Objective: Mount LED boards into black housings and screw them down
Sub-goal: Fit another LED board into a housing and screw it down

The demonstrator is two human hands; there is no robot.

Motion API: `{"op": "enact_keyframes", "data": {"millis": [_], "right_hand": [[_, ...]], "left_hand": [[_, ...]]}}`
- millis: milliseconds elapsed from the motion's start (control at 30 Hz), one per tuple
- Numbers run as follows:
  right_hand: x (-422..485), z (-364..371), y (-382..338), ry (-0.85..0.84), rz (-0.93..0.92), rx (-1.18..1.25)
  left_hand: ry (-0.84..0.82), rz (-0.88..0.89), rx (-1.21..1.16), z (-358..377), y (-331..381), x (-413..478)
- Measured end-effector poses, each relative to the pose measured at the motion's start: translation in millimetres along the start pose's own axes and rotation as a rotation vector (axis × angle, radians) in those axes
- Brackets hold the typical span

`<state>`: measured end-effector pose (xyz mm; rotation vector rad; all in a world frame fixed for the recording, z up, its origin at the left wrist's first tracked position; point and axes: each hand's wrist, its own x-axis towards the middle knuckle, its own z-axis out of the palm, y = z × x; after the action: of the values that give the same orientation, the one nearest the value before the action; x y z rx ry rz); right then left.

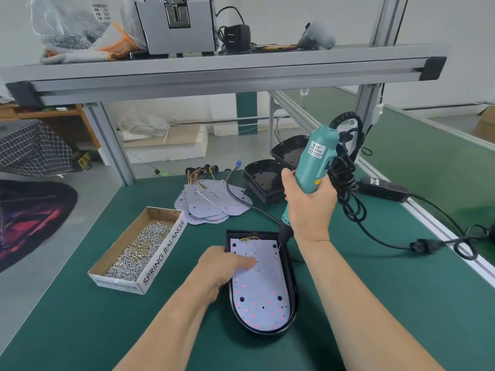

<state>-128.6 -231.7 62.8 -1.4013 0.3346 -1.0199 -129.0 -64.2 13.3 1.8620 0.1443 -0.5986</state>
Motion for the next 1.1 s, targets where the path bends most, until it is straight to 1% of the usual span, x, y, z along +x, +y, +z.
{"op": "enact_keyframes", "data": {"millis": [467,933,1100], "right_hand": [[2.5,0.6,10.3,0.02,0.053,-0.015],[-0.9,1.7,7.3,0.03,0.049,-0.056],[-3.9,3.3,9.3,-0.009,0.079,-0.035]], "left_hand": [[-0.017,0.0,-0.005,-1.6,0.2,1.6],[-0.024,0.003,-0.001,-2.3,-2.2,3.8],[-0.03,0.017,0.004,-2.0,-2.5,5.4]]}}
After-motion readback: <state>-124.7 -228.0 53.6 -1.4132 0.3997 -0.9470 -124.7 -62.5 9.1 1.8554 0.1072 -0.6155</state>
